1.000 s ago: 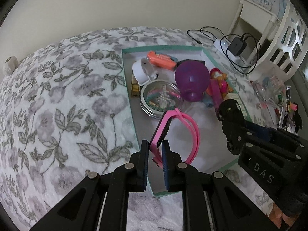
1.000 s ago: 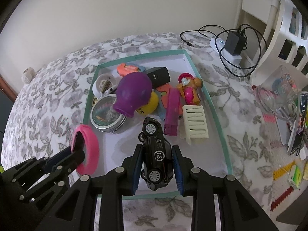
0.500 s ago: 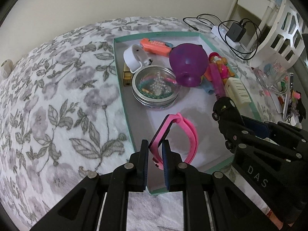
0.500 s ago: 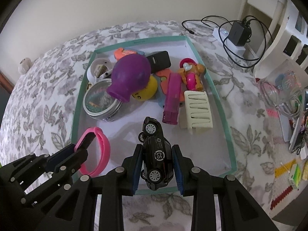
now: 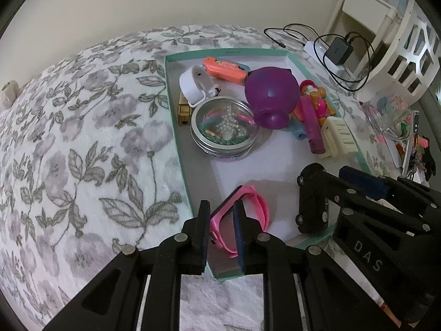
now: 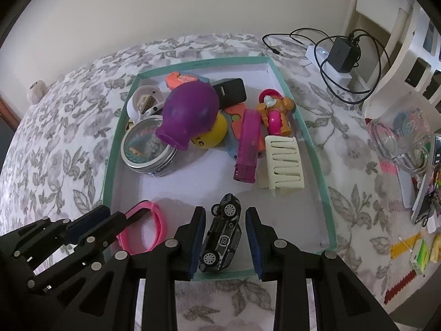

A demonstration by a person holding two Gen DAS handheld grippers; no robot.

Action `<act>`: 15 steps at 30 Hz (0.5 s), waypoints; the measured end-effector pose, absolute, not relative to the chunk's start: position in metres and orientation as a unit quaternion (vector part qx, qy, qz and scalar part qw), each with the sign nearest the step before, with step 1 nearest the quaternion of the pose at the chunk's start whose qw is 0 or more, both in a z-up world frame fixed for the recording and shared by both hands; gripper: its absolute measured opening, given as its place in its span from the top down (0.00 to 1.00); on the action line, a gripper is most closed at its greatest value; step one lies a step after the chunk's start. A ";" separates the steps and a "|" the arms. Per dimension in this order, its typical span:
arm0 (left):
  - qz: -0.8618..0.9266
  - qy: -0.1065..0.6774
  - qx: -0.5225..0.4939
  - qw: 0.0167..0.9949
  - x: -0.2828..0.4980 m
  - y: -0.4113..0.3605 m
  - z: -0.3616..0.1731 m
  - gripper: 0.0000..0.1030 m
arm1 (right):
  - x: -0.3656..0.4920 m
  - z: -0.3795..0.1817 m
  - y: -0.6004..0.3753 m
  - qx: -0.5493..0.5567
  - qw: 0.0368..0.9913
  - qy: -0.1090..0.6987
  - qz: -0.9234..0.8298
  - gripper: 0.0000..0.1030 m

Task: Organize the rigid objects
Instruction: 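Carry the pink watch band and black car into the tray and open both grippers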

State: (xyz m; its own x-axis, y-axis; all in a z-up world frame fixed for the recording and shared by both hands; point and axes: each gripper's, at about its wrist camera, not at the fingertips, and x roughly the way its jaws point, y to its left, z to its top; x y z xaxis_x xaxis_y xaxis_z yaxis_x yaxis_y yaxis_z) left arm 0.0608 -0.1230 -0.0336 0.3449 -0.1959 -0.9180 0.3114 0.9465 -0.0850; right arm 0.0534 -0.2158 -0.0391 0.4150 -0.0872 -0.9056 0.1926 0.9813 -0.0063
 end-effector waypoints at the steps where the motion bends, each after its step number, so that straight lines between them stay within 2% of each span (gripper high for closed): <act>1: -0.154 0.550 0.048 0.819 0.061 -0.122 -0.033 0.82 | 0.053 -0.039 -0.216 0.050 0.840 0.533 -0.084 0.68; 13: -0.125 0.537 0.011 0.834 0.067 -0.103 -0.022 0.78 | 0.053 -0.037 -0.217 0.049 0.843 0.528 -0.088 0.68; 14: -0.118 0.535 0.010 0.837 0.068 -0.101 -0.021 0.72 | 0.053 -0.037 -0.217 0.049 0.843 0.528 -0.088 0.68; 15: -0.114 0.534 0.009 0.838 0.068 -0.100 -0.020 0.60 | 0.053 -0.037 -0.217 0.048 0.843 0.528 -0.088 0.68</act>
